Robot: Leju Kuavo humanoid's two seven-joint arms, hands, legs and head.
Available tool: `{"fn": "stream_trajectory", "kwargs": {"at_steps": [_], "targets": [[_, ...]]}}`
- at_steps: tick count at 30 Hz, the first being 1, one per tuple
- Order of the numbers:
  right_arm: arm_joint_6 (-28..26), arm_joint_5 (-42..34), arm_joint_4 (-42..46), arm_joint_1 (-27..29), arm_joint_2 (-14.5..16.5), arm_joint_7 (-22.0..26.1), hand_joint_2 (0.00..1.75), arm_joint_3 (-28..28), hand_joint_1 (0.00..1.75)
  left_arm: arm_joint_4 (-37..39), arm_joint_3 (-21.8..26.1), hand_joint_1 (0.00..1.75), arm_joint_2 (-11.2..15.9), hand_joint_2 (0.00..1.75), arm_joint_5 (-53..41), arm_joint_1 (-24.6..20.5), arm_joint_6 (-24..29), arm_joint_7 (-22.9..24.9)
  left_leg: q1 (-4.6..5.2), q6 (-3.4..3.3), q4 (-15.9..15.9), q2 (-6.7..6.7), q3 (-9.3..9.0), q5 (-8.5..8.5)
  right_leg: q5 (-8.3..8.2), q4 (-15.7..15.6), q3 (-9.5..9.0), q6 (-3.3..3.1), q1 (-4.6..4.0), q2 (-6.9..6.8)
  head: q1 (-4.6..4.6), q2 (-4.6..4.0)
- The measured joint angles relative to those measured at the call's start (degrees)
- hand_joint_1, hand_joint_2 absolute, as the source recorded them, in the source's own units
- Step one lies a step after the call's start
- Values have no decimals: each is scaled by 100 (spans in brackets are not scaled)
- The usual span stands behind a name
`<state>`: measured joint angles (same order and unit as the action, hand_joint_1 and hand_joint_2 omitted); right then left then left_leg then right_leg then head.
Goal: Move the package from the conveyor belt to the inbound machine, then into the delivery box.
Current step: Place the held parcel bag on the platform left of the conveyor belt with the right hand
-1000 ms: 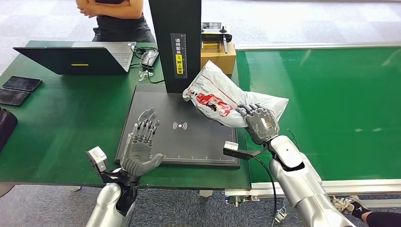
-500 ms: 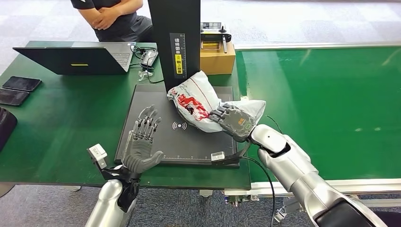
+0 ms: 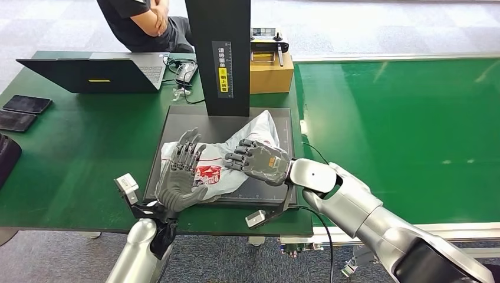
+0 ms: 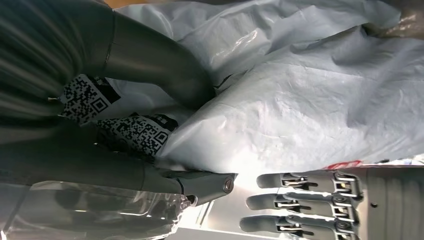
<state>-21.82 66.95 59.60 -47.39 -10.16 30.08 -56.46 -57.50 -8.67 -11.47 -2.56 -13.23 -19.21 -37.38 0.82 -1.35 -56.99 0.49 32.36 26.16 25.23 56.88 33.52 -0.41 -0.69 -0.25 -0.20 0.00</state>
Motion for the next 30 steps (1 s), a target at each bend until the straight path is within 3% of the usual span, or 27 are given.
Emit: {"fn": "stream_trajectory", "kwargs": {"at_steps": [12,19,30], "targets": [[-368,-133,90,-54,-61,-127,175,-400,175,143,-99,0,0,175,17,-56,-9,-22,0,0,-1,0,0,0,0,0,2,0,0,0,-2,0],[-312,-148,13,-27,-61,-398,175,-670,175,223,-139,0,4,175,23,-96,-1,-32,0,0,0,0,1,0,0,0,2,0,-1,0,-1,0],[358,-280,-1446,-91,164,-804,175,-736,175,284,-186,0,36,175,14,-89,33,-30,1,0,-1,-3,1,0,0,0,0,0,1,-2,-1,0]]}}
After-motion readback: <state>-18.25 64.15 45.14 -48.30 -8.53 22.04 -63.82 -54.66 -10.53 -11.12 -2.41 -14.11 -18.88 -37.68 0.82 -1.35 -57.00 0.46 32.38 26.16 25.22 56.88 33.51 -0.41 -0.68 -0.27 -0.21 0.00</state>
